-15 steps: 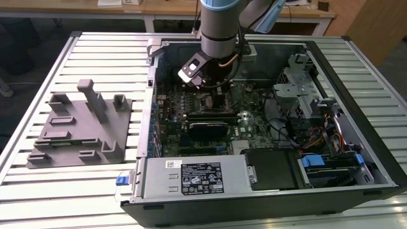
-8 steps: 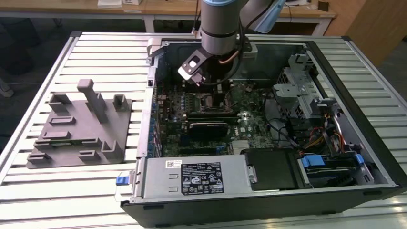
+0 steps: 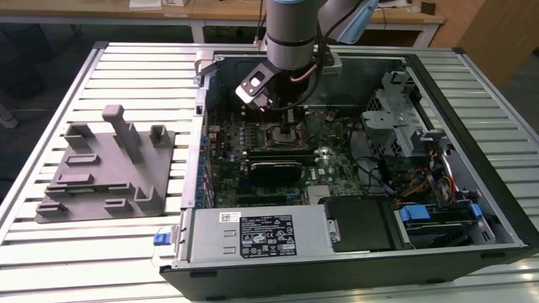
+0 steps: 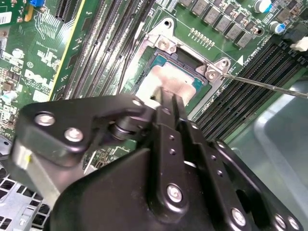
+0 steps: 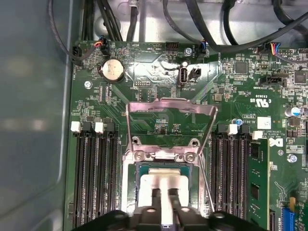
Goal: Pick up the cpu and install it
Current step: 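Place the cpu into insertion slot, then close the cpu cover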
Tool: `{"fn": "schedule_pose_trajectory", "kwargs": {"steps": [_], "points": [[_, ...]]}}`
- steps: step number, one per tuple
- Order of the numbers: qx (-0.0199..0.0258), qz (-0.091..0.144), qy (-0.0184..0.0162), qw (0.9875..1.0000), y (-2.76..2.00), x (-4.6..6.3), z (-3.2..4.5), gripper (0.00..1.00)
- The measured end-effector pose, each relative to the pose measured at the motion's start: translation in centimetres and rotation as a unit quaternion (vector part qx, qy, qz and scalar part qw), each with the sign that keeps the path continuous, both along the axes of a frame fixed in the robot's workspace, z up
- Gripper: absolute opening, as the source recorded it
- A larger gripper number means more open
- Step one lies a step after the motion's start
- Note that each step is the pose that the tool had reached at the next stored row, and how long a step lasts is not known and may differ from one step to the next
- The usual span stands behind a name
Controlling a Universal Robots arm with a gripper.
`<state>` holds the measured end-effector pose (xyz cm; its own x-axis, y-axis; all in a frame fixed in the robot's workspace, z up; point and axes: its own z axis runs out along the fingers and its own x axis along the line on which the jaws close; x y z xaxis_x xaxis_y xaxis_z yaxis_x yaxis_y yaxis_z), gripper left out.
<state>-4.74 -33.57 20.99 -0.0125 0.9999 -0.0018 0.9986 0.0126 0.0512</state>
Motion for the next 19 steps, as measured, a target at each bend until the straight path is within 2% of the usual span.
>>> {"fn": "schedule_pose_trajectory", "kwargs": {"steps": [2,19], "points": [[0.0,0.0,0.0,1.0,0.0,0.0,0.08,0.11],[0.0,0.0,0.0,1.0,0.0,0.0,0.51,0.11]]}}
